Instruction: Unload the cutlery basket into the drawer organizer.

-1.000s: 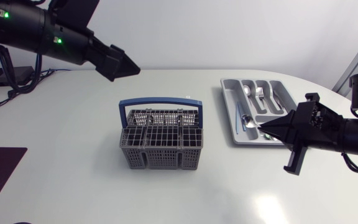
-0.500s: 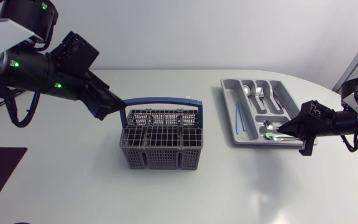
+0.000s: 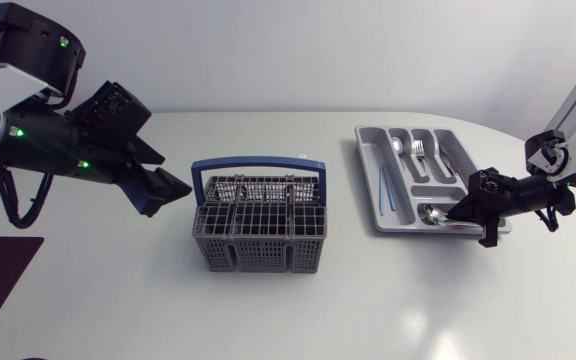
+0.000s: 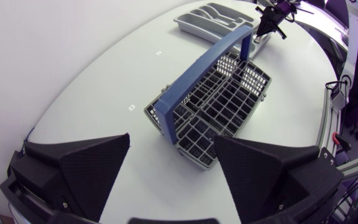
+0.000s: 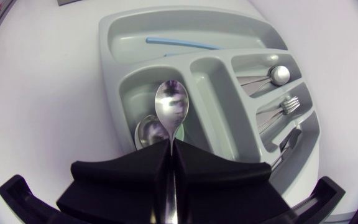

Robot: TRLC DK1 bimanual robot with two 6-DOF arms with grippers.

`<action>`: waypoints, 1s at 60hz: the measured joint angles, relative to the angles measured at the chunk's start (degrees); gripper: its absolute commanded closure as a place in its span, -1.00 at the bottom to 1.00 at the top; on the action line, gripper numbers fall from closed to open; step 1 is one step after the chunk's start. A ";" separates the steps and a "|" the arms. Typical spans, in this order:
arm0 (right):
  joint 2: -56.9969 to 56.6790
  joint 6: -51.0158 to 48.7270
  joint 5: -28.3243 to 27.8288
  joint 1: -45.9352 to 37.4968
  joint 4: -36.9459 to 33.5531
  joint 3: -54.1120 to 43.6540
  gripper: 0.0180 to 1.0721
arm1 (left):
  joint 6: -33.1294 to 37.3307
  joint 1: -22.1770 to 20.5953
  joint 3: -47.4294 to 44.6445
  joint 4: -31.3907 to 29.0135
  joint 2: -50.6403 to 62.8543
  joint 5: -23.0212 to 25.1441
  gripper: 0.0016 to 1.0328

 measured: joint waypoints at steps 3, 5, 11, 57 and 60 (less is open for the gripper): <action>0.55 -0.39 0.79 0.00 0.04 0.09 0.28 | 0.04 -0.42 -0.59 0.00 -0.26 0.00 -0.90; 0.74 -0.59 1.05 0.00 0.04 0.09 -0.07 | 0.09 -0.70 -1.03 0.00 -0.37 0.00 -0.90; 0.44 -0.52 1.22 0.00 0.94 0.09 -0.71 | 0.68 -1.73 -2.21 0.00 -0.42 0.00 -0.90; -35.32 33.09 -2.38 35.19 9.55 -19.76 -0.77 | 0.87 -2.75 -10.84 9.90 2.21 -1.97 -0.89; -35.32 35.47 -1.29 37.27 11.37 -19.78 -0.77 | 0.87 -2.75 -11.19 10.58 2.78 -1.99 -0.89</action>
